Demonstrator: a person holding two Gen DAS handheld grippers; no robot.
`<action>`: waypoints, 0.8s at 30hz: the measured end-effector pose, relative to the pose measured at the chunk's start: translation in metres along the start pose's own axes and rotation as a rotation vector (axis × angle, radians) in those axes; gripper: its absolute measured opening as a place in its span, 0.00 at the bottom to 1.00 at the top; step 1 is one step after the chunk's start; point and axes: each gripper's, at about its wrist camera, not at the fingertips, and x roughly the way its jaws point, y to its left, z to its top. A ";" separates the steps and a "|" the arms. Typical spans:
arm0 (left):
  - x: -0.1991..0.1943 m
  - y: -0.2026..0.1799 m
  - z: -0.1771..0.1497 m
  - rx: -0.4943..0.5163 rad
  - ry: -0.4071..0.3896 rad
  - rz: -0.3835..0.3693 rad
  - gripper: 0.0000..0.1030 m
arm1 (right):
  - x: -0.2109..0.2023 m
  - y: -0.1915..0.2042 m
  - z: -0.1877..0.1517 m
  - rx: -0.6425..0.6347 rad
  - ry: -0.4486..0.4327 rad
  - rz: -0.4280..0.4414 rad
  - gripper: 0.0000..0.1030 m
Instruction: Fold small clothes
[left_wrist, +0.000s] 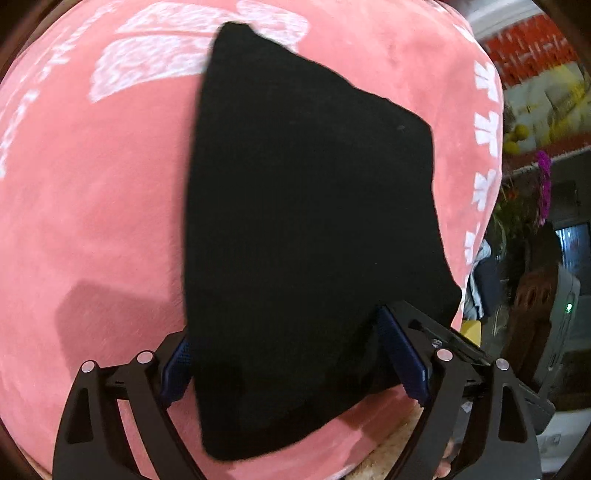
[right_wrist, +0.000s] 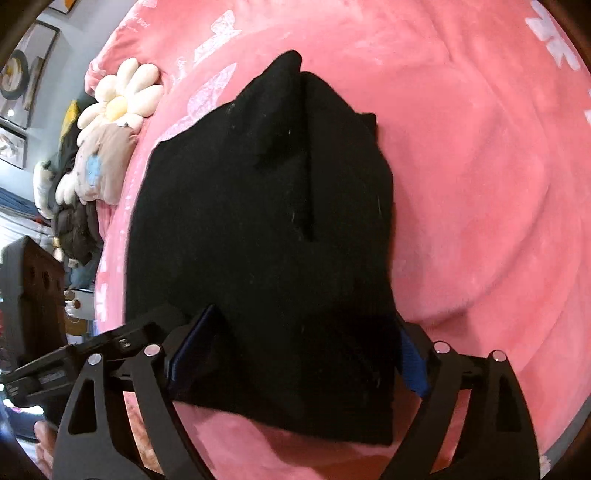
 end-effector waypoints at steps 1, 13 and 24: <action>0.000 0.002 0.004 -0.020 -0.001 -0.016 0.83 | 0.001 0.001 0.002 0.004 -0.004 0.006 0.81; -0.046 -0.018 -0.011 0.088 -0.001 0.081 0.24 | -0.040 0.034 -0.010 -0.094 -0.022 0.041 0.25; -0.033 -0.004 -0.059 0.106 0.065 0.227 0.36 | -0.020 0.017 -0.057 -0.041 0.052 0.008 0.35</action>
